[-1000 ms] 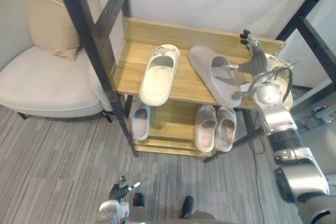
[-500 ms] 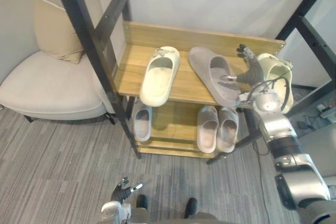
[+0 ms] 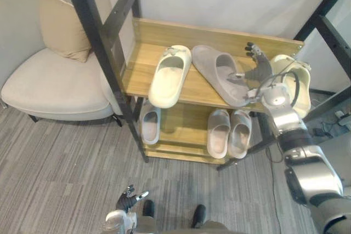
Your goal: Organize the slippers on the shoe rack
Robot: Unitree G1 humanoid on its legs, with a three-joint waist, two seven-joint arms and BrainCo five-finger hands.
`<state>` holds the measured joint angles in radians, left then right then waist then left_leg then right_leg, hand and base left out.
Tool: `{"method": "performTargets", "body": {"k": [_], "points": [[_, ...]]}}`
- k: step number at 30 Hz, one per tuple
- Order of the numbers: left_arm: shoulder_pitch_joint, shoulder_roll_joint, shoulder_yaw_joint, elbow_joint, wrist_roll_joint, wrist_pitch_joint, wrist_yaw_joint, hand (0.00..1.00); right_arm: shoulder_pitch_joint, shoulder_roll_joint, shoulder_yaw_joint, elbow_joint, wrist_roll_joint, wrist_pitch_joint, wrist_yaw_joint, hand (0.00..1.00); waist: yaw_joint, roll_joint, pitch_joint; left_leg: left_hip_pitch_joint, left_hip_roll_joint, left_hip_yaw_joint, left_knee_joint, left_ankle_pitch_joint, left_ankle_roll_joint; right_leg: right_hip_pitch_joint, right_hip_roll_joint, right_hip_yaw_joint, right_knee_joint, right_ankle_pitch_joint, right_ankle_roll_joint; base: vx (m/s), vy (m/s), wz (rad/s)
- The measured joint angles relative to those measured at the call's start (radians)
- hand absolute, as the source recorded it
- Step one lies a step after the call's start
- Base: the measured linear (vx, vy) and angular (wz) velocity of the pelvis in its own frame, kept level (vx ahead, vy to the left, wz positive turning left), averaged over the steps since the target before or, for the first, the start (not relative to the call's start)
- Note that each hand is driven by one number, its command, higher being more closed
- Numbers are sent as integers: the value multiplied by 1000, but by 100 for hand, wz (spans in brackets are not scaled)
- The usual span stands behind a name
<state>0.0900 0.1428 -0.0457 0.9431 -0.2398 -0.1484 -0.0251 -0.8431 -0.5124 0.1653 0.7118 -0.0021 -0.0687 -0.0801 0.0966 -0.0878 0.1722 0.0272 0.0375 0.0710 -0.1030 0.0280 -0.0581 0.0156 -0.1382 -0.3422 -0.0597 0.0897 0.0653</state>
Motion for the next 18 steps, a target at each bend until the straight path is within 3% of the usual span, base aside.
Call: {"method": "performTargets", "body": {"k": [5,10,15,16,18], "points": [[-3,0,0,-10,-1,-2,0,0,-77,2,9,73,-1,4,0,0,13,-3,5,-23,4,-9,0,13,2,-17,4,-9,0,-11,1,0,-37,5],[-7,14,10,-29,-17,-10,0,0,-130,26,46,102,-41,9,3,0,21,-35,34,-19,3,-8,1,14,3,-12,3,-10,0,-10,1,10,-3,1],[-24,19,8,-29,-24,-11,0,0,-174,52,46,145,-70,9,4,0,43,-48,55,-11,3,1,0,14,3,-9,3,-6,0,-10,0,3,6,-4],[-25,19,8,-29,-27,-11,0,0,-185,53,52,162,-75,9,4,100,46,-48,55,-10,3,1,0,14,3,-9,3,-6,0,-10,0,0,0,0],[-26,19,8,-29,-27,-11,0,0,-190,53,54,172,-76,9,3,100,49,-49,55,-10,3,2,0,14,3,-9,3,-6,0,-10,0,0,0,0]]}}
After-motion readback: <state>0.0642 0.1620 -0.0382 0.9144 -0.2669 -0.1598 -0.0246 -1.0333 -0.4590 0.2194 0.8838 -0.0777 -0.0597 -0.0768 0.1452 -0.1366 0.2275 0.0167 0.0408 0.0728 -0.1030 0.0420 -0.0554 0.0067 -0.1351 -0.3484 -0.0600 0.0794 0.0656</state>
